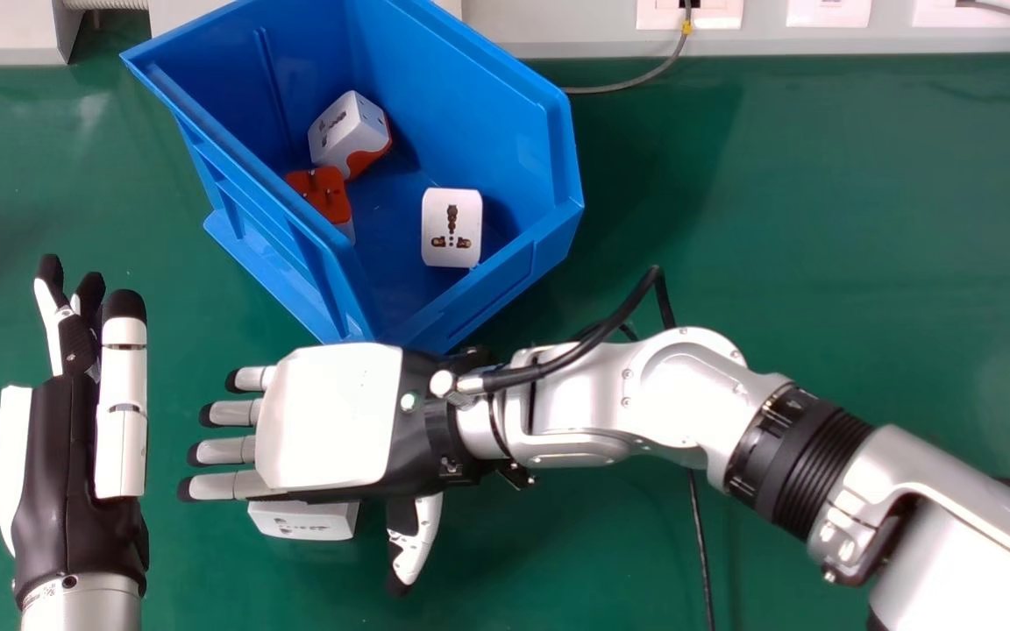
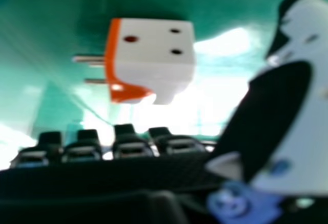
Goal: Pick all objects and put in blue box
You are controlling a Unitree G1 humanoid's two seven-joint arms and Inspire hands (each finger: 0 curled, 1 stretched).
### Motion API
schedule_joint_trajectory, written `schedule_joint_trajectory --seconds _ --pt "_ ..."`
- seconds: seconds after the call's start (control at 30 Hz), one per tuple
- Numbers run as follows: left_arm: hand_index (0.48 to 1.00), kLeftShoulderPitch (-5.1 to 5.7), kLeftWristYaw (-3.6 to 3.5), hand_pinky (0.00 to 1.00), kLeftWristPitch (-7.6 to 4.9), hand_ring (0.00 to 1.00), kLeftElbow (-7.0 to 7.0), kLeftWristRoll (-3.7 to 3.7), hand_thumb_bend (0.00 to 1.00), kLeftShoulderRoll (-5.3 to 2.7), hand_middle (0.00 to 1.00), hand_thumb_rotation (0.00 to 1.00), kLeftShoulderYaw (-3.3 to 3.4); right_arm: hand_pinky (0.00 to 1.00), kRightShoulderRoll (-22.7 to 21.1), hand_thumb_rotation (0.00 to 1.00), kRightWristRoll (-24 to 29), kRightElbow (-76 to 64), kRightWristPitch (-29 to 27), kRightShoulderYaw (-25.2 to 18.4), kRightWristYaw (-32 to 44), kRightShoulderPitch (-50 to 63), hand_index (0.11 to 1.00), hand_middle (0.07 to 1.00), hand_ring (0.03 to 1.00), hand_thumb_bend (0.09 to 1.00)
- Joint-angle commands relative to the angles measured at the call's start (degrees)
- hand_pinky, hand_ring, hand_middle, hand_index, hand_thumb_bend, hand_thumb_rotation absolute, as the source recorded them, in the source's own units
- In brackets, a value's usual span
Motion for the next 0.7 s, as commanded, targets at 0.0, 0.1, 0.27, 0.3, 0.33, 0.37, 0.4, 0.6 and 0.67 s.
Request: schedule_joint_trajectory --seconds 0.0,0.1,0.27,0.3,0.33,0.37,0.4,0.6,0.67 --pt "1.0 0.18 0.38 1.0 -0.25 1.0 -1.84 0.85 0.34 -0.24 1.0 1.0 -0.66 1.0 1.1 0.47 -0.8 0.1 0.0 0.4 -1.9 -2.7 1.0 1.0 1.0 0.55" --pt "1.0 0.38 0.65 1.0 -0.12 1.0 -2.33 1.41 0.34 -0.41 1.0 1.0 -1.03 1.0 1.8 0.43 -2.0 1.4 0.5 1.0 -3.5 -3.5 1.0 1.0 1.0 0.522" --pt "1.0 0.79 1.01 1.0 0.03 1.0 -3.13 1.79 0.35 -0.82 1.0 1.0 -1.23 1.0 2.9 0.34 -3.3 3.5 1.5 1.8 -5.8 -4.1 1.0 1.0 1.0 0.435" --pt "1.0 0.8 1.13 1.0 0.1 1.0 -3.28 1.89 0.35 -0.94 1.0 1.0 -1.32 1.0 3.1 0.33 -3.5 3.9 1.6 1.9 -6.1 -4.1 1.0 1.0 1.0 0.426" --pt "1.0 0.8 1.25 1.0 0.13 1.0 -3.37 1.98 0.34 -1.03 1.0 1.0 -1.41 1.0 3.4 0.31 -3.6 4.3 1.8 2.0 -6.4 -4.1 1.0 1.0 1.0 0.414" --pt "1.0 0.82 1.35 1.0 0.12 1.0 -3.43 2.04 0.34 -1.11 1.0 1.0 -1.53 1.0 3.7 0.31 -3.5 4.8 1.8 2.0 -6.5 -4.1 1.0 1.0 1.0 0.414" --pt "1.0 0.82 1.43 1.0 0.1 1.0 -3.43 2.05 0.34 -1.14 1.0 1.0 -1.63 1.0 4.0 0.31 -3.4 5.5 1.9 2.0 -6.6 -4.2 1.0 1.0 1.0 0.405" --pt "1.0 0.89 1.66 1.0 -0.1 1.0 -3.4 1.58 0.34 -1.25 1.0 1.0 -1.74 1.0 6.0 0.28 -3.4 9.1 2.6 2.3 -7.8 -5.0 1.0 1.0 1.0 0.394" --pt "1.0 0.91 1.72 1.0 -0.16 1.0 -3.39 1.58 0.34 -1.37 1.0 1.0 -1.8 1.0 6.3 0.28 -3.3 9.9 2.6 2.4 -8.0 -5.2 1.0 1.0 1.0 0.395"
